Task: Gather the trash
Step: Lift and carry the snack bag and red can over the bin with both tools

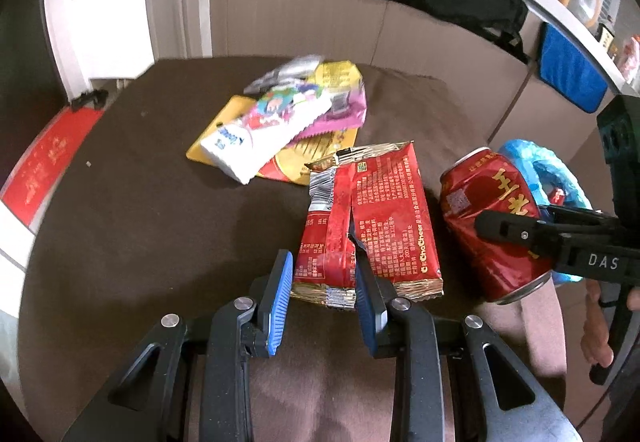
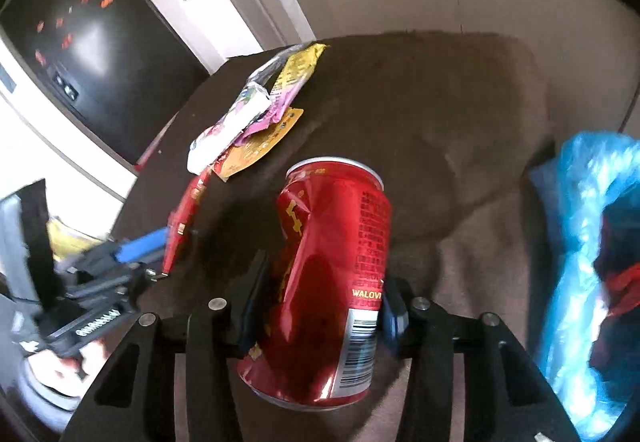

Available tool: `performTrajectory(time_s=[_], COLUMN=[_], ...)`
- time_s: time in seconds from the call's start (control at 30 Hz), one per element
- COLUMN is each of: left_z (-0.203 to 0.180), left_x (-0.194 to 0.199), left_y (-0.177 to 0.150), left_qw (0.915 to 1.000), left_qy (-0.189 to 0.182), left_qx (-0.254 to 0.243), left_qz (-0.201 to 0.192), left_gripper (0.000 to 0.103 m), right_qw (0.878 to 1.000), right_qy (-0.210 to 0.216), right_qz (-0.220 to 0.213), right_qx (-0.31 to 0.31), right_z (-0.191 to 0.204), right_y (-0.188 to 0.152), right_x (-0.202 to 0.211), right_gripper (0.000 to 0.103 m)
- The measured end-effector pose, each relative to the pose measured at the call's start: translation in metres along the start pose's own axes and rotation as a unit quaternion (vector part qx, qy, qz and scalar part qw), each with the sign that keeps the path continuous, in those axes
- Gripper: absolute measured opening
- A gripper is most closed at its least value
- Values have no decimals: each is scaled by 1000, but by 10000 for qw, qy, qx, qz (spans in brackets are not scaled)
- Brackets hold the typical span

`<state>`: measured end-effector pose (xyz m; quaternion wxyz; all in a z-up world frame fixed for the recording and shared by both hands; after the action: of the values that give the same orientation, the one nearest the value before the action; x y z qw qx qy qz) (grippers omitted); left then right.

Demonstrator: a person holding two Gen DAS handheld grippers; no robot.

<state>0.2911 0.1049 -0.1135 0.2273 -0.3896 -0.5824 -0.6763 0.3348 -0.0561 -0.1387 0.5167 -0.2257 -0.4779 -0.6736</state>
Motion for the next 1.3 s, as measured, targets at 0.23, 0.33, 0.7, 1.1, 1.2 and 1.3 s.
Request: performTrajectory(time_s=[0.23, 0.33, 0.7, 1.1, 1.2, 1.3], left_z=[-19, -43, -197, -285, -290, -292], left_x=[45, 68, 78, 7, -11, -28], left_y=[19, 42, 123, 131, 129, 128], left_qw=[9988, 9965, 9816, 9825, 9834, 9838], left_qy=[-5, -143, -1083, -1345, -1369, -1375], left_qx=[-177, -331, -1029, -1164, -1116, -1100], left_qz=[-446, -750, -1193, -551, -418, -333], left_gripper=[31, 31, 31, 31, 31, 31], right_qw=[9966, 9936, 9628, 9498, 9527, 9554], right_qy=[-1, -46, -904, -1516, -1555, -1540], right_qz=[-813, -1121, -2541, -2630, -2473, -2356], right_qx=[100, 112, -148, -755, -837, -891], right_z=[10, 9, -67, -168, -182, -190], right_y=[-3, 0, 19, 10, 17, 19], right_x=[73, 102, 261, 277, 256, 244], right_gripper=[43, 43, 43, 44, 44, 44])
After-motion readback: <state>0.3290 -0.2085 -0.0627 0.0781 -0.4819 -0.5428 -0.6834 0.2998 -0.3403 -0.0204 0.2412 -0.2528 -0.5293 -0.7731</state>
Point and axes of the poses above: each gripper's, at about its wrist camera, not at the fingertips, and x roughly against the way its jaws point, z to its left, y to its top, the point moved 6 cm from there along -x, roughly the way its jaws point, and after that the axes turned 14 degrees about -x, right-handed, at the moved point
